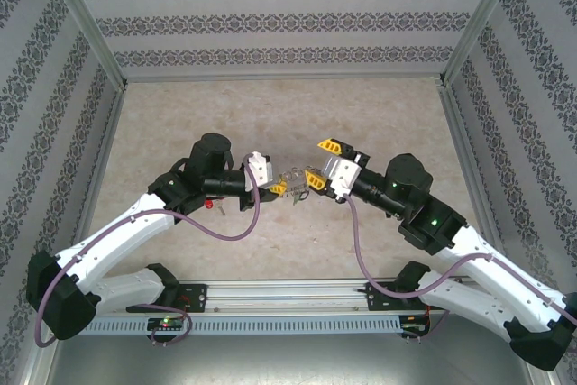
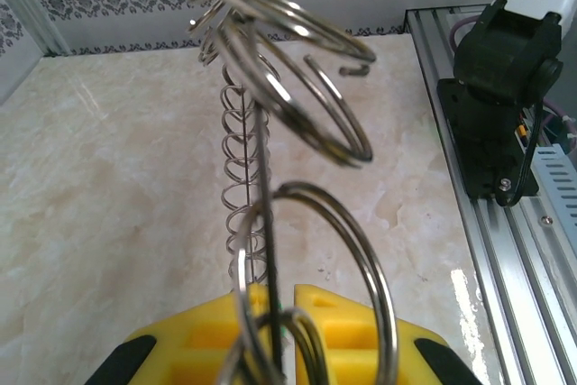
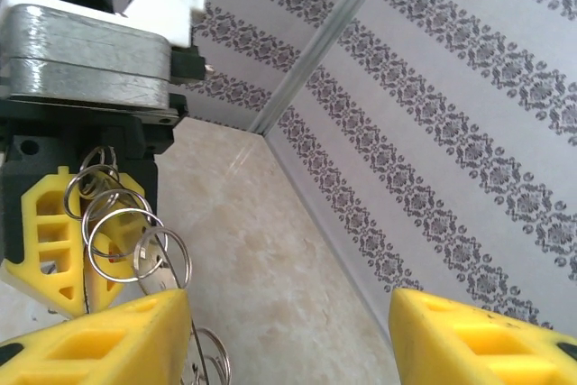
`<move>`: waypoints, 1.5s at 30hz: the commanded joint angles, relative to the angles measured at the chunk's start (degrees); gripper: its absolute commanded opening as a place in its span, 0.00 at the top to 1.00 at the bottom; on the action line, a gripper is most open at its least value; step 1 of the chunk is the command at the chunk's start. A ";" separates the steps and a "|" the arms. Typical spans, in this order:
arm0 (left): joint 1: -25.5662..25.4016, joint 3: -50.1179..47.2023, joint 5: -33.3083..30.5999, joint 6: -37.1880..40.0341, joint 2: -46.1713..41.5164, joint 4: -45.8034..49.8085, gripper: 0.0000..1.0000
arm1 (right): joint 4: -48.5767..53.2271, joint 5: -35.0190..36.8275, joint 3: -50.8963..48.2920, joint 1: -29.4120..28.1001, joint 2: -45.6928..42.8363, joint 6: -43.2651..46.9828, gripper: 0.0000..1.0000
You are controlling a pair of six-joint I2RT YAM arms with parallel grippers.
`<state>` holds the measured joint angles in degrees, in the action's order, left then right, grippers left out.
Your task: Put the keys on the keyring
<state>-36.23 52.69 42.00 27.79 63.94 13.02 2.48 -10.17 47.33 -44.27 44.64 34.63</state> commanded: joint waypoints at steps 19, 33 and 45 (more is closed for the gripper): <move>2.19 -0.74 -1.72 -3.55 -2.01 -5.46 1.00 | -1.84 0.93 1.85 -2.78 4.13 1.47 0.41; 2.21 0.49 -3.50 -2.38 -0.43 -3.18 1.00 | -7.15 4.90 3.47 -2.36 7.41 1.14 0.46; 2.21 0.14 -3.94 -2.18 -0.60 -3.70 1.00 | -2.60 -1.12 4.59 -2.06 7.92 1.05 0.69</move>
<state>-34.74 52.10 37.71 25.04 63.42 11.07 -0.45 -9.06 49.78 -46.63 52.56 35.81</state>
